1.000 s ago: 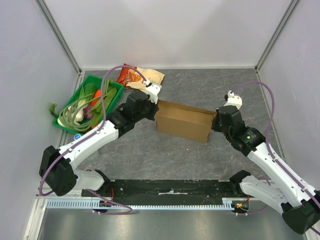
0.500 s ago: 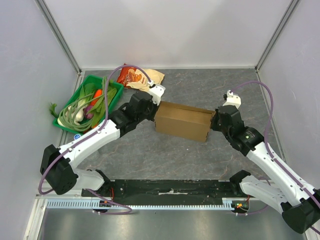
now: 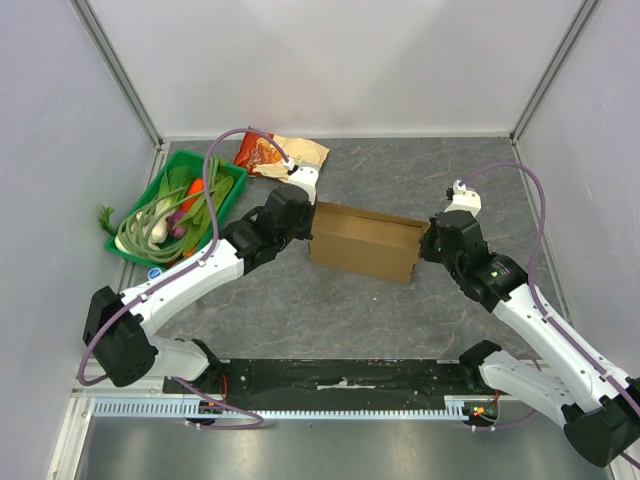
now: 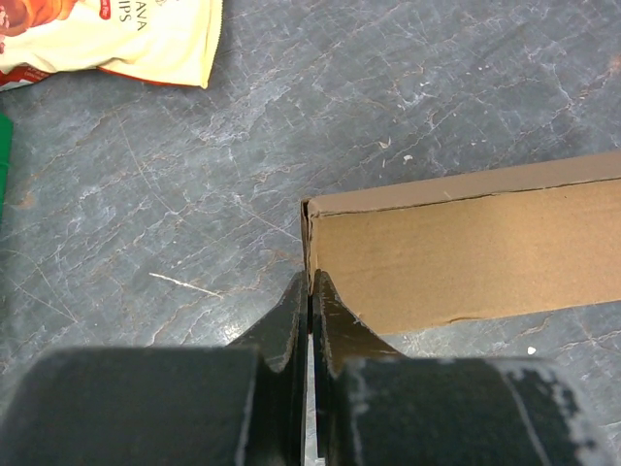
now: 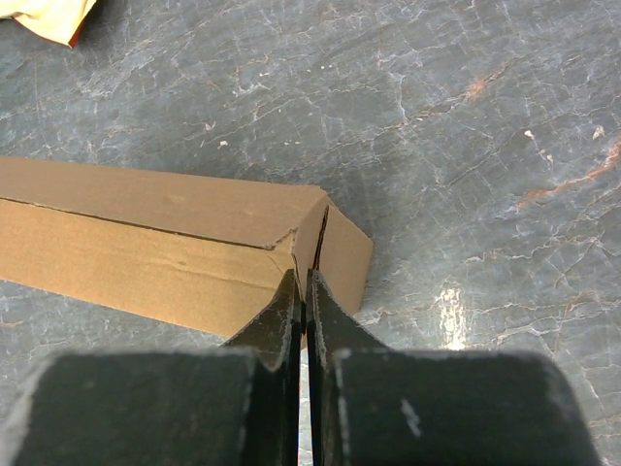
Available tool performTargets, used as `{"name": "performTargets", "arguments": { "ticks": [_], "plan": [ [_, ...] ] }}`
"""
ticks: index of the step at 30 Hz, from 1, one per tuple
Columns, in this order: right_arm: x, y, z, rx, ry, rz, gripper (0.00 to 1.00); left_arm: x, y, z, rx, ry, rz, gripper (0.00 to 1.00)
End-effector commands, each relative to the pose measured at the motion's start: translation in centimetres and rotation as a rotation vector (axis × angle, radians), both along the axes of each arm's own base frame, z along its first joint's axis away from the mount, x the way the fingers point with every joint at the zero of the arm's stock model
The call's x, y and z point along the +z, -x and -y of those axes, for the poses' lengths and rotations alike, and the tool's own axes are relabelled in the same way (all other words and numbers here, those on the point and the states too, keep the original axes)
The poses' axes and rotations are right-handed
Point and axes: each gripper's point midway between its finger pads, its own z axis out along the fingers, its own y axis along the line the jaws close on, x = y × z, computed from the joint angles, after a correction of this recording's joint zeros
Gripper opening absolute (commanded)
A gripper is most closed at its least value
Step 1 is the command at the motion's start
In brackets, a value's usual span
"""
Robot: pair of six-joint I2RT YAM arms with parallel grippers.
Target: Fold the paper box
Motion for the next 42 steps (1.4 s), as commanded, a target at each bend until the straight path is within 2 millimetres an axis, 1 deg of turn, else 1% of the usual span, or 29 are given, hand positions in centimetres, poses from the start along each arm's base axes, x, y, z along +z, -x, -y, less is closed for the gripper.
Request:
{"name": "performTargets", "arguments": {
  "ticks": [1,2,4,10,11,13,14,15,16,17,18,19,23,25,26,27,28,29,30,31,32,33,34,35,36,38,39,41,42],
  "plan": [
    [-5.3,3.4,-0.4,0.076,0.045,-0.216,0.00,-7.7,3.5,-5.3,0.077,-0.264,-0.226,0.02],
    [-5.3,3.4,-0.4,0.077,0.045,-0.215,0.00,-7.8,3.5,-5.4,0.075,-0.264,-0.231,0.02],
    [-5.3,3.4,-0.5,0.080,0.040,-0.213,0.00,-7.8,3.9,-4.6,0.041,-0.236,-0.246,0.02],
    [-5.2,3.5,-1.4,0.111,0.001,-0.212,0.00,-8.1,4.0,-2.9,0.032,-0.147,-0.276,0.02],
    [-5.1,3.4,-1.5,0.114,-0.004,-0.207,0.00,-8.7,4.3,-3.1,0.037,-0.150,-0.288,0.02],
    [-5.0,3.2,-1.6,0.112,0.000,-0.202,0.01,-9.2,4.1,-3.3,0.076,-0.130,-0.278,0.02],
    [-5.1,3.2,-1.5,0.114,0.008,-0.198,0.01,-10.4,4.7,-4.0,0.085,-0.148,-0.294,0.02],
    [-5.1,3.1,-1.4,0.117,0.017,-0.193,0.03,-10.6,4.7,-4.2,0.102,-0.138,-0.284,0.02],
    [-5.3,3.1,-1.0,0.108,0.026,-0.183,0.04,-11.4,4.9,-4.5,0.111,-0.135,-0.282,0.02],
    [-5.3,3.0,-0.8,0.108,0.038,-0.171,0.04,-11.8,5.0,-4.7,0.120,-0.131,-0.280,0.02],
    [-5.2,3.0,-0.6,0.106,0.045,-0.163,0.04,-11.6,5.0,-4.7,0.126,-0.117,-0.269,0.02],
    [-4.9,2.9,-0.4,0.099,0.048,-0.146,0.04,-12.0,5.2,-5.1,0.133,-0.123,-0.270,0.02],
    [-4.7,2.9,-0.4,0.114,0.055,-0.127,0.05,-11.5,5.0,-5.6,0.145,-0.126,-0.241,0.02],
    [-4.4,3.0,-0.5,0.126,0.056,-0.127,0.12,-11.1,4.9,-5.4,0.136,-0.126,-0.232,0.02],
    [-4.3,3.0,-0.6,0.133,0.051,-0.131,0.18,-11.0,4.8,-5.4,0.134,-0.128,-0.232,0.02],
    [-3.4,3.1,-0.7,0.137,0.049,-0.131,0.27,-11.0,4.8,-5.4,0.128,-0.130,-0.233,0.02],
    [-2.7,3.2,-0.6,0.139,0.051,-0.129,0.31,-10.9,4.7,-5.2,0.127,-0.129,-0.233,0.02],
    [-2.0,3.2,-0.6,0.143,0.054,-0.124,0.38,-10.9,4.8,-5.3,0.125,-0.132,-0.236,0.02],
    [-0.3,3.3,-0.5,0.148,0.053,-0.108,0.42,-10.8,4.8,-5.2,0.123,-0.133,-0.234,0.02],
    [0.6,3.3,-0.4,0.152,0.054,-0.094,0.46,-10.9,4.8,-5.3,0.124,-0.136,-0.236,0.02],
    [1.3,3.3,-0.4,0.161,0.052,-0.082,0.56,-10.9,4.8,-5.3,0.124,-0.136,-0.236,0.02],
    [2.7,3.4,-0.3,0.167,0.058,-0.064,0.61,-10.7,4.8,-5.2,0.120,-0.135,-0.234,0.02],
    [3.4,3.4,-0.2,0.167,0.062,-0.052,0.65,-10.7,4.8,-5.3,0.121,-0.134,-0.235,0.02],
    [4.0,3.3,-0.2,0.173,0.065,-0.045,0.72,-10.6,4.8,-5.2,0.119,-0.131,-0.235,0.02],
    [4.9,3.0,-0.3,0.177,0.066,-0.030,0.75,-10.5,4.8,-5.2,0.119,-0.129,-0.233,0.02],
    [5.4,2.6,-0.6,0.211,0.093,-0.017,0.78,-10.3,4.7,-5.0,0.116,-0.123,-0.230,0.02],
    [5.8,2.0,-1.0,0.227,0.100,-0.006,0.78,-10.3,4.7,-4.9,0.115,-0.120,-0.231,0.02],
    [6.4,1.4,-1.2,0.260,0.139,0.024,0.79,-10.2,4.7,-4.7,0.110,-0.111,-0.234,0.02],
    [7.3,0.7,-1.7,0.274,0.132,0.054,0.79,-10.3,4.7,-4.7,0.107,-0.112,-0.237,0.02]
  ]
}}
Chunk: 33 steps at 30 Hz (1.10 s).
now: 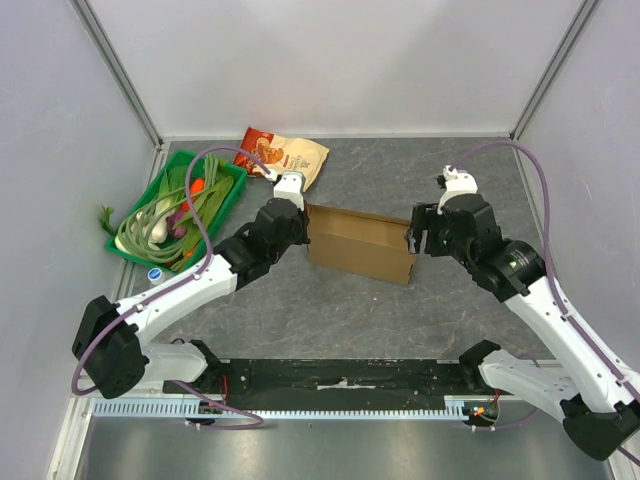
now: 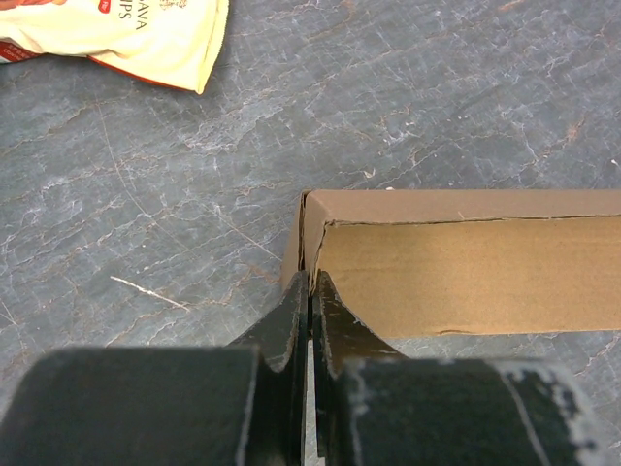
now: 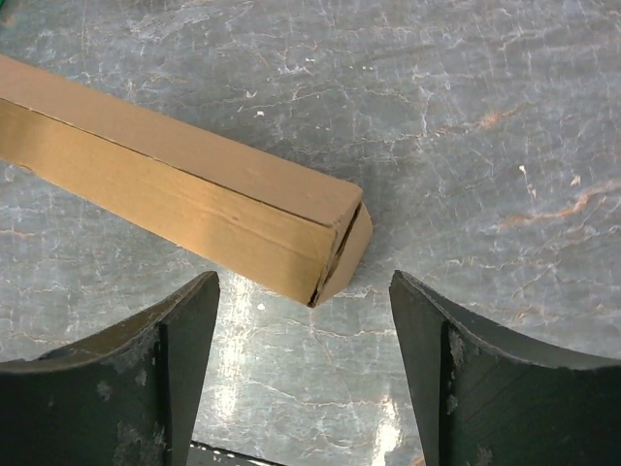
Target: Fold the paper box
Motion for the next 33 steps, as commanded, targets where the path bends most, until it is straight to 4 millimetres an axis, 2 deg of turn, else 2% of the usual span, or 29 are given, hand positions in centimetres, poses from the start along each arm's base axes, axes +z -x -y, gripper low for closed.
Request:
{"name": "performTargets", "arguments": {
  "ticks": [1,3,4,5,8,10,13,14,18,21,23,27,31,33],
  "plan": [
    [2.2,-1.3,-1.5,0.124,0.040,0.072,0.79,-9.1,4.6,-4.1,-0.001,-0.261,-0.302,0.02],
    [3.7,-2.3,-2.6,0.173,0.036,0.120,0.78,-9.2,4.7,-4.1,-0.003,-0.252,-0.307,0.02],
    [4.4,-2.7,-2.5,0.153,0.037,0.137,0.77,-9.3,4.8,-4.0,-0.003,-0.248,-0.311,0.02],
    [5.6,-3.3,-2.8,0.133,0.007,0.155,0.73,-9.3,4.8,-4.0,-0.001,-0.244,-0.313,0.02],
    [7.5,-4.5,-4.2,0.090,-0.095,0.156,0.63,-9.2,4.9,-3.9,0.000,-0.231,-0.312,0.02],
    [7.8,-5.2,-5.2,0.092,-0.135,0.138,0.59,-9.1,4.9,-3.7,-0.006,-0.225,-0.312,0.02],
    [7.0,-6.5,-6.5,0.050,-0.195,0.081,0.59,-8.8,4.8,-3.3,-0.016,-0.214,-0.310,0.02],
    [6.9,-6.8,-7.7,0.089,-0.216,0.060,0.60,-8.9,4.9,-3.3,-0.019,-0.215,-0.312,0.02],
    [7.9,-6.9,-8.7,0.141,-0.237,0.094,0.64,-8.9,5.0,-3.4,-0.015,-0.212,-0.316,0.02],
    [6.9,-7.2,-9.9,0.110,-0.333,0.053,0.60,-9.1,5.1,-3.3,-0.012,-0.203,-0.321,0.02],
    [5.8,-7.4,-10.9,0.073,-0.413,0.027,0.52,-9.4,5.2,-3.2,-0.013,-0.203,-0.331,0.02],
    [4.3,-7.8,-10.8,-0.007,-0.453,0.034,0.43,-9.3,5.2,-2.7,-0.021,-0.198,-0.332,0.02],
    [3.1,-7.1,-11.1,-0.039,-0.512,0.030,0.33,-9.1,5.3,-2.6,-0.025,-0.197,-0.327,0.03],
    [2.5,-6.5,-10.7,-0.066,-0.541,0.033,0.31,-9.0,5.4,-2.6,-0.029,-0.193,-0.325,0.08]
  ]
}}
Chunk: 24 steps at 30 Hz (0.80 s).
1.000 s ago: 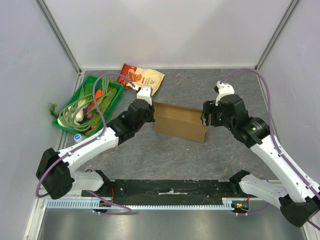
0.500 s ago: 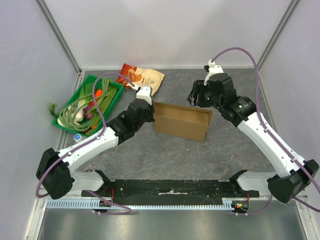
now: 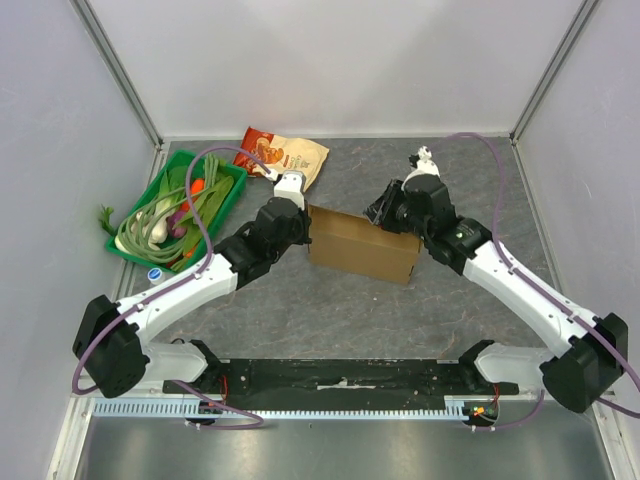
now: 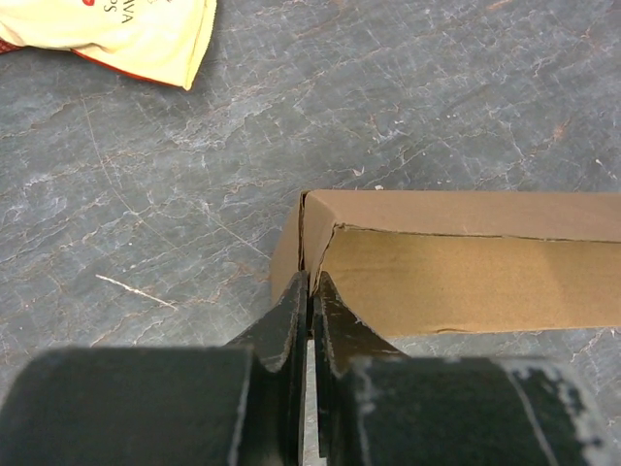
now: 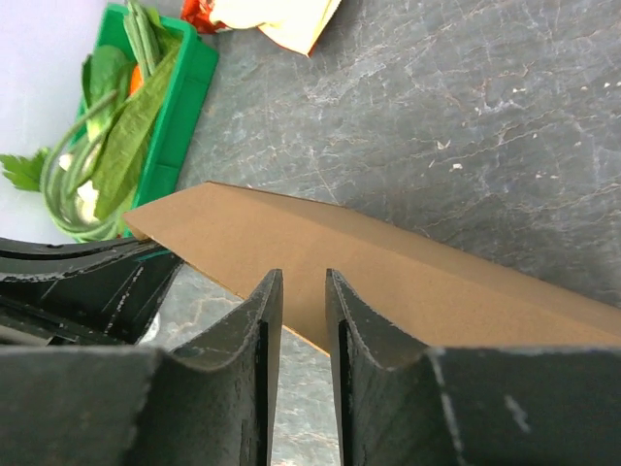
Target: Fold the paper box
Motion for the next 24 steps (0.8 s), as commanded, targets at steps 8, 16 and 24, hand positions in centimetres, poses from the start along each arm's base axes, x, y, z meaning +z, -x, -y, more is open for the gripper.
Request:
{"name": "performTargets", "arguments": {
  "ticks": [8,16,24],
  "plan": [
    [-0.8,1.3,1.1,-0.124,-0.170,0.078,0.29,-7.3,6.7,-2.2,-0.118,-0.143,-0.303,0.38],
    [-2.8,1.8,1.0,-0.090,-0.139,0.069,0.29,1.2,8.9,-2.1,-0.272,-0.043,-0.184,0.54],
    [-2.7,2.1,1.4,-0.088,-0.120,0.083,0.29,11.1,6.9,2.8,-0.427,0.197,-0.108,0.47]
  ]
}}
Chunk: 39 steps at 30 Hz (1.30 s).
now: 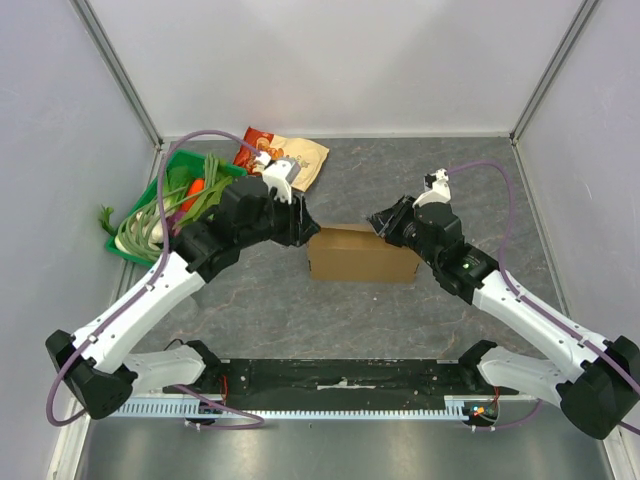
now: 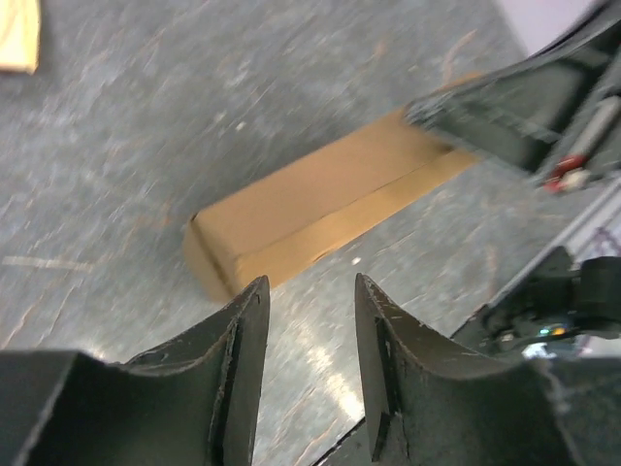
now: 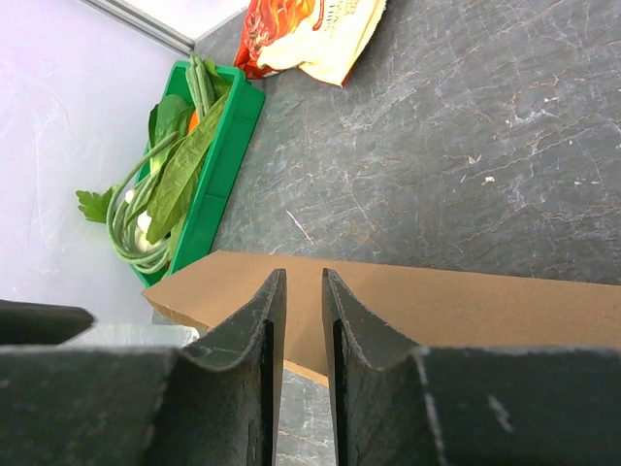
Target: Fold the paper box
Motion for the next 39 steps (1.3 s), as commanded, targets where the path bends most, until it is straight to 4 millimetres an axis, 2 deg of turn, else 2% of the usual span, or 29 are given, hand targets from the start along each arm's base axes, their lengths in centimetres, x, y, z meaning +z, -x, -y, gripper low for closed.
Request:
{"name": "performTargets", "arguments": {
  "ticks": [1,2,3,4,5,6,7,8,9,10,12,13,16,18,19,21,22,23,28,29,32,33,35,36,39],
  "plan": [
    [-2.1,0.6,0.8,-0.003,0.071,-0.035,0.29,5.4,-0.6,2.8,-0.131,0.156,0.044,0.45],
    [-2.2,0.7,0.7,0.004,0.074,-0.035,0.29,5.5,-1.9,2.5,-0.108,0.175,0.036,0.44],
    [-2.2,0.7,0.8,0.002,0.075,-0.034,0.29,5.1,-2.8,2.7,-0.100,0.203,0.001,0.39],
    [-2.2,0.7,0.8,0.001,0.074,-0.035,0.29,5.6,-3.1,3.5,-0.152,0.258,-0.003,0.36],
    [-2.2,0.8,0.8,0.005,0.074,-0.034,0.29,5.3,-4.2,3.0,-0.136,0.279,-0.022,0.32],
    [-2.1,0.8,0.8,0.004,0.071,-0.030,0.30,4.9,-4.5,3.2,-0.140,0.298,-0.046,0.24],
    [-2.1,0.8,0.8,0.006,0.075,-0.031,0.30,3.2,-4.6,3.5,-0.155,0.292,-0.090,0.22],
    [-2.0,0.8,0.8,0.005,0.076,-0.027,0.30,2.8,-5.1,3.5,-0.151,0.297,-0.084,0.19],
    [-1.8,0.7,0.8,0.006,0.077,-0.024,0.30,1.9,-5.1,3.5,-0.139,0.302,-0.107,0.17],
    [-1.9,0.8,0.8,0.008,0.081,-0.028,0.30,-0.1,-4.5,3.4,-0.147,0.303,-0.154,0.16],
    [-1.8,0.8,0.8,0.009,0.081,-0.025,0.30,-0.9,-4.1,3.6,-0.146,0.352,-0.170,0.14],
    [-1.9,0.8,0.8,0.008,0.082,-0.028,0.30,-2.9,-3.3,3.5,-0.150,0.353,-0.218,0.13],
    [-2.1,0.7,0.7,0.013,0.089,-0.029,0.30,-3.9,-2.4,3.3,-0.150,0.385,-0.239,0.12],
    [-2.1,0.7,0.6,0.018,0.090,-0.031,0.30,-3.4,-2.4,3.1,-0.151,0.372,-0.224,0.12],
    [-2.0,0.7,0.5,0.021,0.089,-0.028,0.30,-1.9,-3.0,3.0,-0.148,0.372,-0.184,0.12],
    [-2.1,0.6,0.4,0.024,0.093,-0.031,0.30,-0.8,-3.2,2.7,-0.145,0.355,-0.164,0.14],
    [-2.1,0.6,0.4,0.023,0.092,-0.032,0.30,0.6,-3.6,2.7,-0.145,0.364,-0.138,0.15],
    [-2.2,0.5,0.4,0.022,0.093,-0.033,0.30,1.0,-3.6,2.7,-0.150,0.366,-0.136,0.18],
    [-2.9,0.8,0.4,0.028,0.087,-0.045,0.30,2.7,-2.1,3.2,-0.190,0.446,-0.149,0.24],
    [-2.9,0.8,0.3,0.029,0.086,-0.045,0.30,2.6,-1.8,3.2,-0.193,0.464,-0.162,0.22],
    [-3.2,0.8,0.3,0.032,0.088,-0.048,0.30,0.4,-0.5,3.3,-0.213,0.496,-0.216,0.17],
    [-3.1,0.9,0.2,0.035,0.087,-0.047,0.30,-1.7,0.3,3.2,-0.210,0.487,-0.266,0.16],
    [-3.2,0.8,0.2,0.035,0.087,-0.049,0.30,-2.8,0.5,3.2,-0.208,0.494,-0.280,0.13],
    [-3.2,0.9,0.2,0.039,0.086,-0.049,0.30,-4.1,1.0,3.2,-0.205,0.490,-0.306,0.13],
    [-3.0,0.9,0.1,0.040,0.085,-0.043,0.30,-4.4,1.1,3.0,-0.203,0.487,-0.304,0.12]
  ]
}}
